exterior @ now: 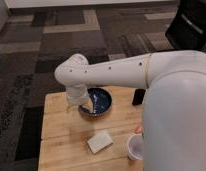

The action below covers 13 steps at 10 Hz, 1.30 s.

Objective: Place the pepper in the ceramic bowl

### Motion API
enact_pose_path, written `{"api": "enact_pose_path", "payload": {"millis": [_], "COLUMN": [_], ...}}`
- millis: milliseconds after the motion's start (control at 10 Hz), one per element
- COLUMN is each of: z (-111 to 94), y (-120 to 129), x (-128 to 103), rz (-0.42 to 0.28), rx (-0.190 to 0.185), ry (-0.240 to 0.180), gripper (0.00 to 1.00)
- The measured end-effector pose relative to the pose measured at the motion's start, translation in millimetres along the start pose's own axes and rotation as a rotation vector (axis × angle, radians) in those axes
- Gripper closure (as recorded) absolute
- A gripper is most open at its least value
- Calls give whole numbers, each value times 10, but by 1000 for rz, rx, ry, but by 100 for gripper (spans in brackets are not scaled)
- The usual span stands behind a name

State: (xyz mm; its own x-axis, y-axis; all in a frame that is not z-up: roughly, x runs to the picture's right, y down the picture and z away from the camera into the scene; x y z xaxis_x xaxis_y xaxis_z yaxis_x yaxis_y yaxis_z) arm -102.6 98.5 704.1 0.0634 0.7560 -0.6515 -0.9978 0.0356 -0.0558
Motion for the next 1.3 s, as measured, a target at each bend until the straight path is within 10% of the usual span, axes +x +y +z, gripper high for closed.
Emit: {"api": "enact_pose_path", "payload": {"millis": [1300], "z": [-26], "y": [-122], "x": [-6], "rz": [26], "rx": [1], "ry": [-5], "gripper": [35]}}
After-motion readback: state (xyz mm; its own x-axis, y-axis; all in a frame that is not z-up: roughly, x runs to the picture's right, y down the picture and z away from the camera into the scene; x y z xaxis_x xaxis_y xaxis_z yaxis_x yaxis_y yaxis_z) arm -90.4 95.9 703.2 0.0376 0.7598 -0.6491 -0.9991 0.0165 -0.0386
